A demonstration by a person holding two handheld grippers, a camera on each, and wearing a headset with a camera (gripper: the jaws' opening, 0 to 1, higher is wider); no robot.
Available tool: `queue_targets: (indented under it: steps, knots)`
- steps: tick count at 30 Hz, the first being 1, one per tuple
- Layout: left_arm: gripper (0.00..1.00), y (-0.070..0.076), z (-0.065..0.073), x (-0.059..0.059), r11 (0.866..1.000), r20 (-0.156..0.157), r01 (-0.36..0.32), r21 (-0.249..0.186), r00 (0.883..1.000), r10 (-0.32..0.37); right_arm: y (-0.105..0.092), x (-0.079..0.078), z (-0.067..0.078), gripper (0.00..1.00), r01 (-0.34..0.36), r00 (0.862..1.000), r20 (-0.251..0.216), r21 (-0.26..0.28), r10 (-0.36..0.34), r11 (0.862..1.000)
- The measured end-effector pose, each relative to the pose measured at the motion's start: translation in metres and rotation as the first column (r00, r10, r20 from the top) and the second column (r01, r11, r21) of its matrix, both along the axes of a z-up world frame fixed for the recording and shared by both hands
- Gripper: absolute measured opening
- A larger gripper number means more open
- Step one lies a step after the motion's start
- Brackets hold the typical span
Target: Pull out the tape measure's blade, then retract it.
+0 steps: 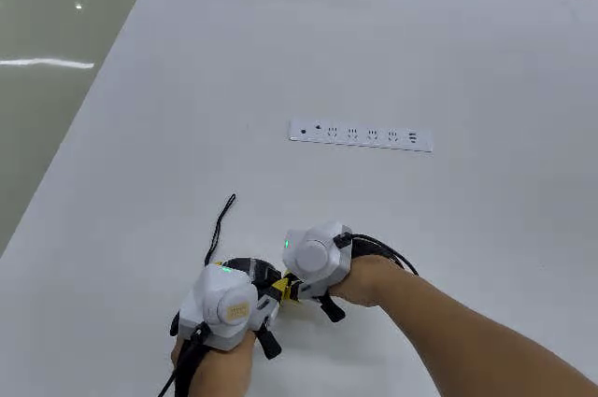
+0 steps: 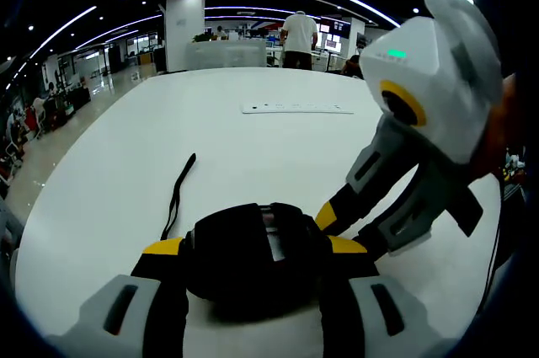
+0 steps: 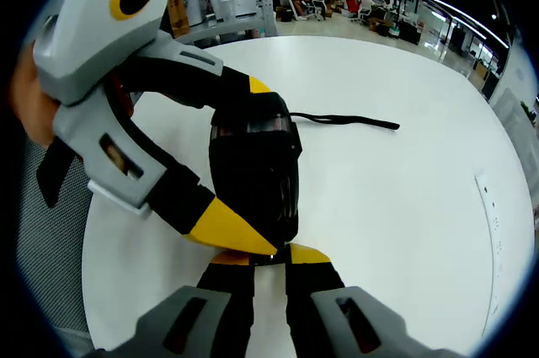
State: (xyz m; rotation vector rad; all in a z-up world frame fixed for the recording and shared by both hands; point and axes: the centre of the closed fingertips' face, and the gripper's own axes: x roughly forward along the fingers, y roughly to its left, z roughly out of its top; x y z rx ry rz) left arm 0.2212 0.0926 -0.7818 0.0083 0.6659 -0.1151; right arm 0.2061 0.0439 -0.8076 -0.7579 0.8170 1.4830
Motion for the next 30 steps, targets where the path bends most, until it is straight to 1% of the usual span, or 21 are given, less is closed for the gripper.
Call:
queue_targets:
  steps: [2, 4, 8, 11, 16, 18, 22, 25, 26, 28, 29, 30]
  knots:
    - [0.6, -0.0003, 0.0011, -0.0004, 1.0, 0.001, 0.0, 0.0, 1.0, 0.0, -0.0002, 0.0001, -0.0004, 0.13, 0.005, 1.0, 0.0, -0.001, -0.005, 1.0]
    - [0.6, -0.0005, 0.0012, -0.0003, 1.0, 0.0, 0.001, 0.0, 1.0, -0.001, 0.0004, 0.0002, -0.0008, 0.13, -0.017, 1.0, 0.013, 0.004, 0.017, 1.0]
    - [0.6, -0.0006, 0.0009, -0.0004, 1.0, -0.003, 0.001, -0.001, 1.0, -0.001, 0.0013, 0.0015, -0.0027, 0.14, -0.018, 1.0, 0.025, 0.007, 0.018, 1.0]
    - [0.6, -0.0003, -0.0009, 0.0004, 1.0, 0.0, -0.001, -0.002, 1.0, 0.001, 0.0006, 0.0018, -0.0023, 0.14, -0.016, 1.0, 0.025, 0.023, 0.015, 1.0]
    - [0.61, 0.0002, -0.0014, 0.0005, 1.0, 0.0, -0.002, 0.001, 1.0, 0.002, 0.0016, 0.0022, -0.0036, 0.15, -0.01, 1.0, 0.027, 0.022, 0.009, 1.0]
    - [0.61, 0.0004, -0.0017, -0.0001, 1.0, 0.002, 0.0, -0.006, 1.0, 0.0, 0.0014, 0.0015, -0.0033, 0.15, -0.016, 0.999, 0.034, 0.023, 0.015, 1.0]
    - [0.62, 0.0001, -0.0018, 0.0, 1.0, 0.004, 0.004, -0.013, 1.0, -0.004, 0.0023, -0.0002, -0.0039, 0.16, -0.005, 0.999, 0.045, 0.025, 0.004, 1.0]
    - [0.62, 0.0006, -0.0012, -0.0002, 1.0, 0.004, 0.007, -0.028, 1.0, -0.007, -0.0004, -0.0022, -0.0029, 0.16, 0.023, 0.999, 0.043, 0.023, -0.024, 0.999]
    - [0.62, 0.0001, -0.0008, -0.0007, 0.999, 0.004, 0.01, -0.031, 1.0, -0.01, -0.0018, -0.0024, -0.0024, 0.17, 0.032, 0.999, 0.042, 0.02, -0.032, 0.999]
    - [0.62, -0.0013, 0.002, -0.0018, 0.999, 0.009, 0.018, -0.039, 1.0, -0.018, -0.004, -0.0021, -0.0012, 0.21, 0.053, 0.998, 0.034, 0.035, -0.054, 0.998]
    - [0.62, -0.0013, 0.0032, -0.0019, 0.999, 0.011, 0.021, -0.043, 1.0, -0.021, -0.0049, -0.0017, -0.0013, 0.24, 0.061, 0.998, 0.032, 0.041, -0.063, 0.997]
    - [0.62, -0.0009, 0.0048, -0.0015, 0.999, 0.019, 0.026, -0.046, 1.0, -0.025, -0.0068, -0.0009, -0.0009, 0.28, 0.071, 0.997, 0.033, 0.044, -0.073, 0.996]
